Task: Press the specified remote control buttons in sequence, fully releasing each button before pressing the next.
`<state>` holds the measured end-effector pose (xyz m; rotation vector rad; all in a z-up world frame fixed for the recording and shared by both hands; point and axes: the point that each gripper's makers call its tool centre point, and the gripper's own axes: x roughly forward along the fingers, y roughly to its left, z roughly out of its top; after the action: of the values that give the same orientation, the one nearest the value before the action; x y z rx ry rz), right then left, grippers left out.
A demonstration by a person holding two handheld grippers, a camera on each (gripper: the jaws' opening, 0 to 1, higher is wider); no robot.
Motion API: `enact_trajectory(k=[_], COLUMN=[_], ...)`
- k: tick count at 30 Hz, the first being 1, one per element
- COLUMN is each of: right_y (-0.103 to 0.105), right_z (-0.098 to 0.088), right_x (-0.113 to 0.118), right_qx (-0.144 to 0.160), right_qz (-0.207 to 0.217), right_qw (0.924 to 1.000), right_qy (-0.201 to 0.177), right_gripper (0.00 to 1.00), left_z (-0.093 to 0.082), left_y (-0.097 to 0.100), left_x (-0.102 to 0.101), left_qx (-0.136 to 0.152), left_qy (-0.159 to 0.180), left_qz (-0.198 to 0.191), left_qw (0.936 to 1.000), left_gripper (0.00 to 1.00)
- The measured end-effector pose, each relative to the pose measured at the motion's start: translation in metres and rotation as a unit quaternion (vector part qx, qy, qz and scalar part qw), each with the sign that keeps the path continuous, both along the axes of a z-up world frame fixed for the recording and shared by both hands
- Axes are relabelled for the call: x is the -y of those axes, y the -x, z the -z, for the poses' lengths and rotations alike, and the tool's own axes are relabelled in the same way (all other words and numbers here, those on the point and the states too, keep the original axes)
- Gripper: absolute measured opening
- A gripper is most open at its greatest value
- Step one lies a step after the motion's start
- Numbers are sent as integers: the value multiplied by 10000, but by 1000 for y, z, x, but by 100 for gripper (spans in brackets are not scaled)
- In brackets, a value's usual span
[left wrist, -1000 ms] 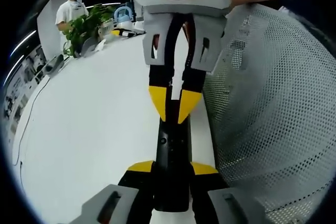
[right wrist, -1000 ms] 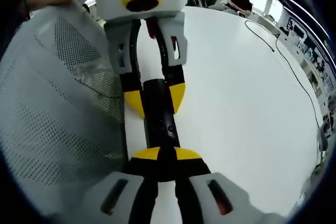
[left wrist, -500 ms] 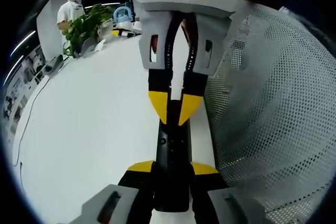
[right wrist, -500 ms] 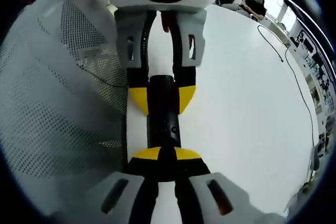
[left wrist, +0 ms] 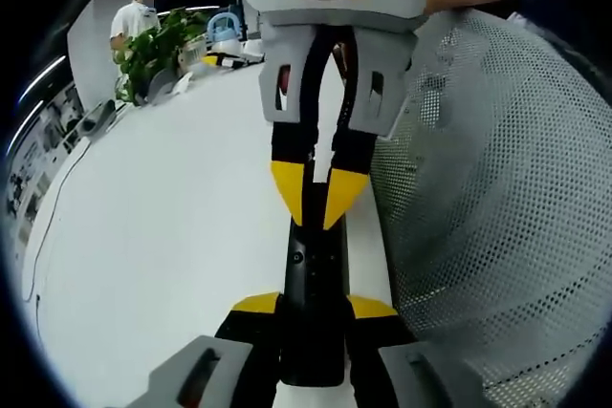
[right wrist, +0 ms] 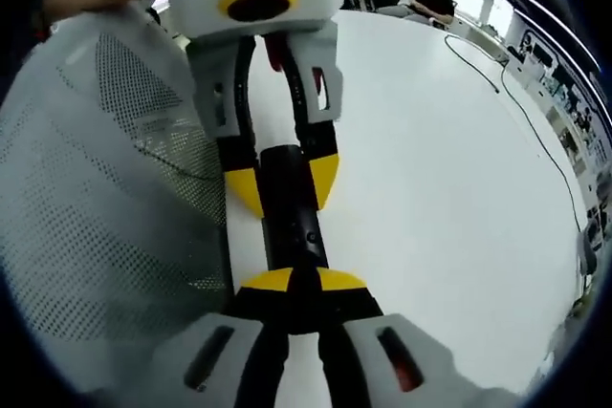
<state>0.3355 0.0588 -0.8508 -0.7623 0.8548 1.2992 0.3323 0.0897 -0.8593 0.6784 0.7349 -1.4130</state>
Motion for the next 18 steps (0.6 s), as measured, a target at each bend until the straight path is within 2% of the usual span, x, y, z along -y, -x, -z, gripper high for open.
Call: enact_trajectory(k=[9,18], right_y=[0,0], right_z=[1,2], right_x=[-4,-5], right_qx=[24,-88], right_qz=[-215,-431], right_qw=[9997,9978], right_qy=[120,491], right_gripper=[5,5], left_z=[0,0], left_y=[0,0], left_x=[0,0], left_qx=[-3,2], left_qy=[2,-26], left_qz=[17,16], left_qw=[10000,10000], left_gripper=[26,26])
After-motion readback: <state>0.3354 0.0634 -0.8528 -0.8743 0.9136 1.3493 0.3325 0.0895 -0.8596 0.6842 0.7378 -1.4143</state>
